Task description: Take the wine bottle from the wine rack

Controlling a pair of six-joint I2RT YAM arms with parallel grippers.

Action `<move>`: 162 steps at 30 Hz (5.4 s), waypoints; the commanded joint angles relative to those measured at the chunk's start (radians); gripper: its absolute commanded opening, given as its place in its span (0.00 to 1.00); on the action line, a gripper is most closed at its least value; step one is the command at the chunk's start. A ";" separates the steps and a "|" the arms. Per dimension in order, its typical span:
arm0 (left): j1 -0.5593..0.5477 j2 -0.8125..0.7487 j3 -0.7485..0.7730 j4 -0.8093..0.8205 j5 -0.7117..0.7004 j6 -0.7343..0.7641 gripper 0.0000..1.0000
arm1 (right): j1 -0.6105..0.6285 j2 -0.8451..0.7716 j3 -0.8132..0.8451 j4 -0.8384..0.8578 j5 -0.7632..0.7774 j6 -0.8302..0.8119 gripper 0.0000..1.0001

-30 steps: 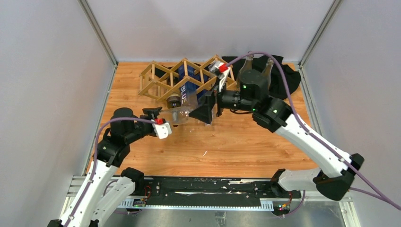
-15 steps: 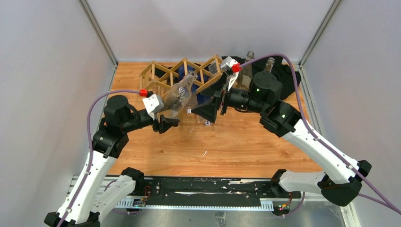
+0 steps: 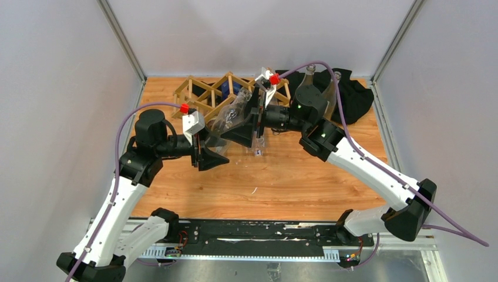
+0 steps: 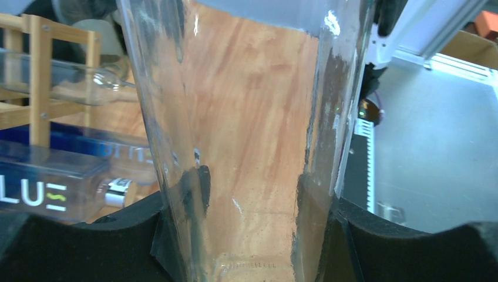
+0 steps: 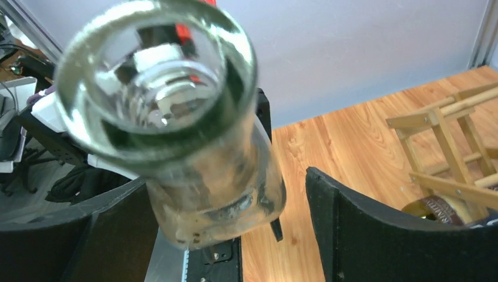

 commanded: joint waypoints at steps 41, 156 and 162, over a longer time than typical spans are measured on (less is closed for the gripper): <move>0.380 0.419 0.554 -0.626 -0.416 0.289 1.00 | -0.469 -0.197 -0.146 -0.614 0.630 -0.187 0.00; 0.380 0.306 0.485 -0.595 -0.339 0.345 1.00 | -0.084 0.636 0.254 -0.325 0.607 0.303 0.90; 0.380 0.298 0.480 -0.595 -0.334 0.350 1.00 | -0.083 0.658 0.260 -0.279 0.610 0.318 0.80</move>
